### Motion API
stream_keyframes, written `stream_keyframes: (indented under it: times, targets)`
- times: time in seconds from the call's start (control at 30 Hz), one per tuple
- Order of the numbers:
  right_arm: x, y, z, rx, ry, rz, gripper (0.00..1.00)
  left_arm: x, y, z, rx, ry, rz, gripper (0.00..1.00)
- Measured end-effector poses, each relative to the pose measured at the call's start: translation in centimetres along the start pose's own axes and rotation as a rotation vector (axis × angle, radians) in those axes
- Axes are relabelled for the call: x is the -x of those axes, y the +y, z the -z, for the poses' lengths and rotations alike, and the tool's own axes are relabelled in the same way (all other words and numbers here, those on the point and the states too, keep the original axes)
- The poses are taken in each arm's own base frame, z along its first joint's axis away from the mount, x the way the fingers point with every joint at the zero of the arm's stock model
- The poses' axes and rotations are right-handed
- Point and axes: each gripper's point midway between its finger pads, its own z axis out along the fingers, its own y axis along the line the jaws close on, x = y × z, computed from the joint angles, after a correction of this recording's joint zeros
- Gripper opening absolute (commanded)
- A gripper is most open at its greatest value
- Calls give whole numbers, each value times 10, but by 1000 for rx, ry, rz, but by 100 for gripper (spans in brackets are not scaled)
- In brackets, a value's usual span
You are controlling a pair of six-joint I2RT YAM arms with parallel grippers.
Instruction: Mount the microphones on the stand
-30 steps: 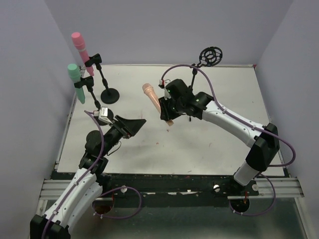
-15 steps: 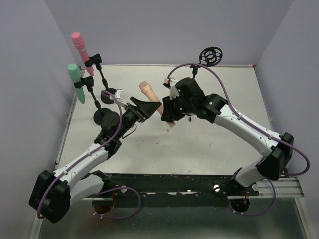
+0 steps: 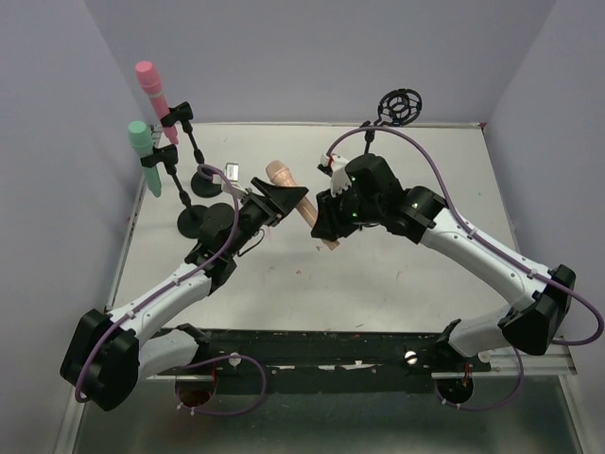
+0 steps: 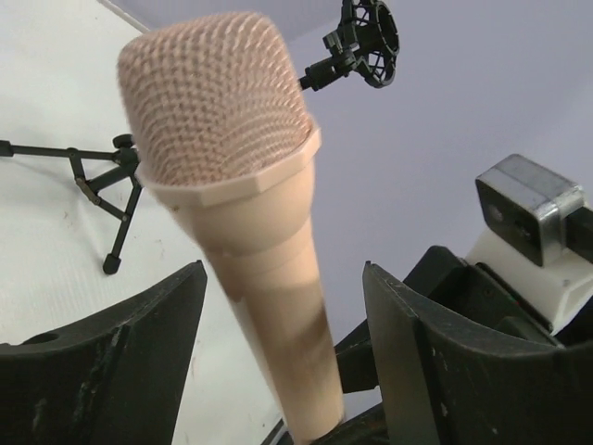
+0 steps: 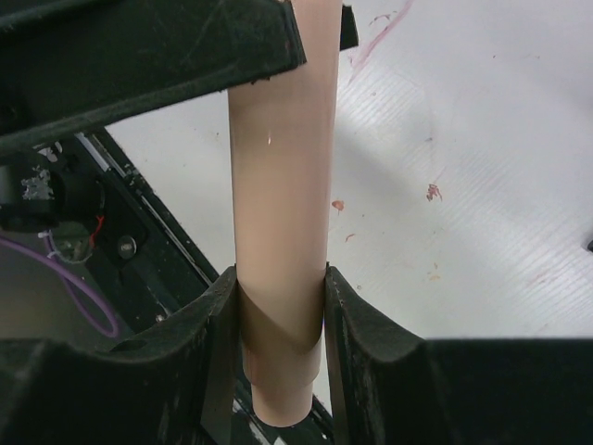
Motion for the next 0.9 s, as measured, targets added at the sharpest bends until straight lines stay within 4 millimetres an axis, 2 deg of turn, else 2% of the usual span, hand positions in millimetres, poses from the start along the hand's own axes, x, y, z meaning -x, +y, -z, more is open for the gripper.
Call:
stream_keyframes:
  times: [0.1, 0.2, 0.27, 0.37, 0.4, 0.47, 0.6, 0.7, 0.8, 0.9]
  targets:
    - [-6, -1, -2, 1, 17, -1, 1, 3, -5, -3, -9, -5, 0, 65]
    - [-10, -2, -3, 4, 22, 5, 1, 4, -8, -4, -16, -8, -5, 35]
    - [-10, -1, -1, 7, 19, 9, 10, 3, -7, -4, -16, -5, -3, 21]
    - [-12, -2, -1, 6, 24, 23, 28, 3, -15, -4, -46, 0, -16, 11]
    - [-13, -2, -1, 6, 25, 27, 37, 2, -16, -4, -50, 5, -31, 9]
    - [-12, -2, 1, 7, 22, 35, 100, 1, -16, -4, -55, 12, -37, 6]
    - [-14, -2, 9, 7, 28, 70, 100, 2, -23, 4, -70, 23, -124, 4]
    - [-6, -1, 22, -3, 4, 102, 100, 7, -36, 13, -92, 15, -199, 3]
    - [9, -3, 42, -44, -57, 147, 100, 16, -53, 22, -116, -3, -278, 3]
    - [32, -10, 73, -113, -155, 198, 100, 26, -71, 30, -130, -19, -375, 3]
